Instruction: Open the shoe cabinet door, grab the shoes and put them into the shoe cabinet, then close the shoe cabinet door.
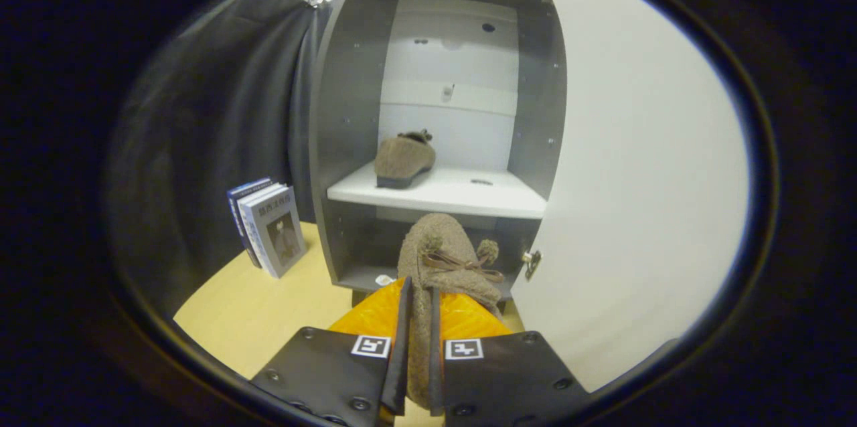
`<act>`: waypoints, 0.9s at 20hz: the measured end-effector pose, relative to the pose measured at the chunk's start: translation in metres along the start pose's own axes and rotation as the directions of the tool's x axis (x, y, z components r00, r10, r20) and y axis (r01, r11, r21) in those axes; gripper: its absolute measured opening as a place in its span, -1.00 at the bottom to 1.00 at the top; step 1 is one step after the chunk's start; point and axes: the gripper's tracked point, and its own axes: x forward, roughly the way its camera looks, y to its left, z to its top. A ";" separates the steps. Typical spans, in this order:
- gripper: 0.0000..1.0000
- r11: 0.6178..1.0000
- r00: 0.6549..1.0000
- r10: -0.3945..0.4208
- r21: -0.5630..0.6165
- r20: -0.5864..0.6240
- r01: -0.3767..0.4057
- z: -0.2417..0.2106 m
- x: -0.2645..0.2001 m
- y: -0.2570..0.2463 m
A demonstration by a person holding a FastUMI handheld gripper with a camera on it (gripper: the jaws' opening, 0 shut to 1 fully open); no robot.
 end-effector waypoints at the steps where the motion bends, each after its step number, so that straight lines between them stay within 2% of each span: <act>1: -0.68 1.000 1.000 0.010 -0.003 0.021 -0.010 0.011 0.000 -0.002; 4: -0.68 1.000 0.998 0.018 -0.020 0.060 -0.016 0.041 0.008 -0.007; 7: -0.68 1.000 0.997 -0.004 -0.010 0.082 0.005 0.061 0.039 -0.009; 13: -0.69 0.993 0.989 -0.121 0.003 0.084 0.121 0.088 0.131 -0.020; 18: -0.69 0.985 0.984 -0.172 -0.009 0.055 0.173 0.096 0.193 -0.027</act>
